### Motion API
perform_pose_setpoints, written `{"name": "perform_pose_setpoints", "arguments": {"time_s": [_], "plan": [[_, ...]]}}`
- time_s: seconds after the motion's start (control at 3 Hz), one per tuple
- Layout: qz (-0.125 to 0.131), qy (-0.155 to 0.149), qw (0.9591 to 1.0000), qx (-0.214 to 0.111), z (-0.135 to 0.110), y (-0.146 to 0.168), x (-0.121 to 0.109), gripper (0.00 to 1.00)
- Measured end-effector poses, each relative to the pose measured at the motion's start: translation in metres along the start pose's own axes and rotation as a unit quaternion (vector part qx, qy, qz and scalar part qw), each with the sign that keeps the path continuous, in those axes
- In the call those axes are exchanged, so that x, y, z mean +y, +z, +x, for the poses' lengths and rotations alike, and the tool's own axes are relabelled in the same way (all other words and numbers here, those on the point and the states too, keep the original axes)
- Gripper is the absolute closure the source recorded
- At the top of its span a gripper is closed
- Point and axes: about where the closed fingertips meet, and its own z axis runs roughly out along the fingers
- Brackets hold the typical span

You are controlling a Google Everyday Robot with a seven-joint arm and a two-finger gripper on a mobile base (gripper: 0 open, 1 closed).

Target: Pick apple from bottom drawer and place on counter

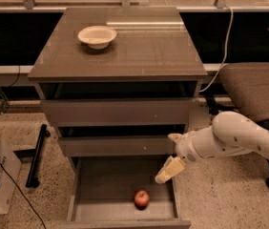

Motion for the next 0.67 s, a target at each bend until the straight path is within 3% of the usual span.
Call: {"name": "perform_pose_setpoints", "arguments": {"time_s": [0.33,0.67], "plan": [[-0.014,0.022,0.9996,0.010,0.025,0.038,-0.002,0.00],[-0.010,0.024,0.9994,0.023,0.055,0.077,0.000,0.00]]}}
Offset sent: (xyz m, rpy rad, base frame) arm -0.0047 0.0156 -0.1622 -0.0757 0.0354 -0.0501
